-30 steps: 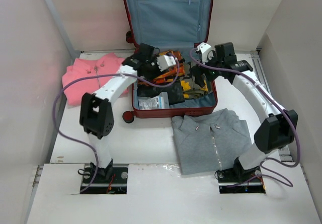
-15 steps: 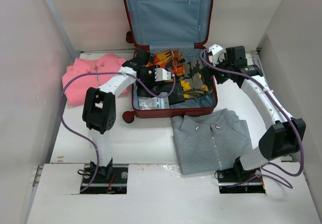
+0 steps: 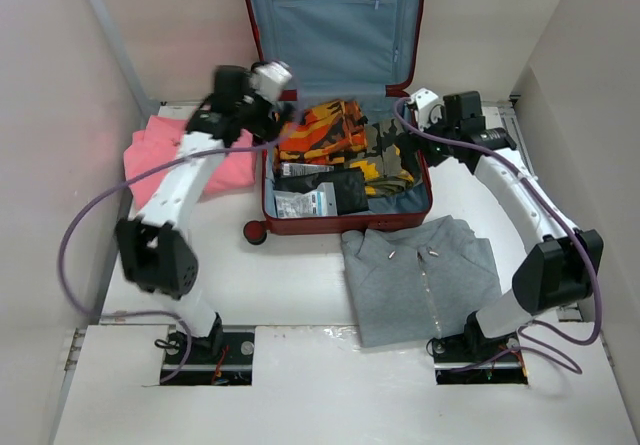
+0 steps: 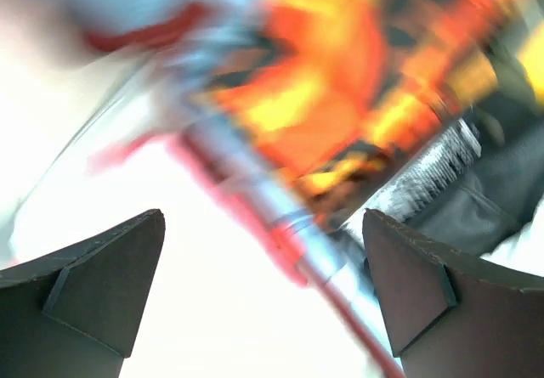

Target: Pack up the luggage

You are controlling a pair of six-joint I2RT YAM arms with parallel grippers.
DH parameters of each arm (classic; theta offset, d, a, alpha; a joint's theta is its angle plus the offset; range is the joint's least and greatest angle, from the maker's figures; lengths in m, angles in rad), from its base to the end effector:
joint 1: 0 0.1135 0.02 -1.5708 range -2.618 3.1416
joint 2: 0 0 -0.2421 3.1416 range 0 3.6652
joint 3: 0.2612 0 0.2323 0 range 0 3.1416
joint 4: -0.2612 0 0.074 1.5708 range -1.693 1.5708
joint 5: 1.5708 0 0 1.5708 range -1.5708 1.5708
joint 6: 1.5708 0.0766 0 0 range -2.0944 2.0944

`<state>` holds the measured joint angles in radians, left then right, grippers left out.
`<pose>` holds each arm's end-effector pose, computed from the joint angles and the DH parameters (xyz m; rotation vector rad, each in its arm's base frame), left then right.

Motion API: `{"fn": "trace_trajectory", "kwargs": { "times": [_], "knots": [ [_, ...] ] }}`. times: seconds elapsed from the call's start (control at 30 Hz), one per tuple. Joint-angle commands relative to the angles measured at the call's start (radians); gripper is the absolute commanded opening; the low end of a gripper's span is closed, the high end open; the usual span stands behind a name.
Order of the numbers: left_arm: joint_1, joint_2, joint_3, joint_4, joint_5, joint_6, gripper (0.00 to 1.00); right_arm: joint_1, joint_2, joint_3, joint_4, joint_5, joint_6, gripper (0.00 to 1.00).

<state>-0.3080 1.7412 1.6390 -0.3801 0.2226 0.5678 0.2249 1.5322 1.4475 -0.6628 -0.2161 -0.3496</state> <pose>0.3972 -0.1441 0.3199 0.9882 1.7857 -0.0660 0.3361 0.0937 0.2950 -0.7566 2.1763 0.1865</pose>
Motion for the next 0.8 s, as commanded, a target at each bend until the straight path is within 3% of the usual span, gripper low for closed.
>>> {"fn": "trace_trajectory", "kwargs": {
  "times": [0.0, 0.07, 0.13, 0.2, 0.37, 0.6, 0.77],
  "knots": [
    [0.119, -0.193, -0.003, -0.04, -0.184, -0.479, 1.0, 0.046, 0.037, 0.036, 0.083, -0.042, 0.037, 1.0],
    [0.194, -0.235, -0.086, -0.118, -0.256, -0.519, 1.0, 0.07, 0.087, 0.074, 0.071, -0.051, 0.037, 1.0],
    [0.234, -0.285, -0.245, -0.147, -0.44, -0.496, 1.0, 0.111, 0.152, 0.149, 0.023, -0.054, 0.023, 1.0],
    [0.269, -0.31, -0.353, -0.16, -0.494, -0.485, 1.0, 0.143, 0.192, 0.206, -0.013, -0.054, 0.009, 1.0],
    [0.455, -0.307, -0.597, -0.198, -0.41, -0.421, 1.0, 0.241, 0.289, 0.364, -0.11, -0.023, -0.023, 1.0],
    [0.664, -0.287, -0.715, -0.183, -0.387, -0.3, 1.0, 0.313, 0.321, 0.398, -0.152, 0.006, -0.023, 1.0],
    [0.675, -0.287, -0.757, -0.207, -0.276, -0.223, 1.0, 0.346, 0.312, 0.389, -0.152, 0.03, 0.006, 1.0]
  ]
}}
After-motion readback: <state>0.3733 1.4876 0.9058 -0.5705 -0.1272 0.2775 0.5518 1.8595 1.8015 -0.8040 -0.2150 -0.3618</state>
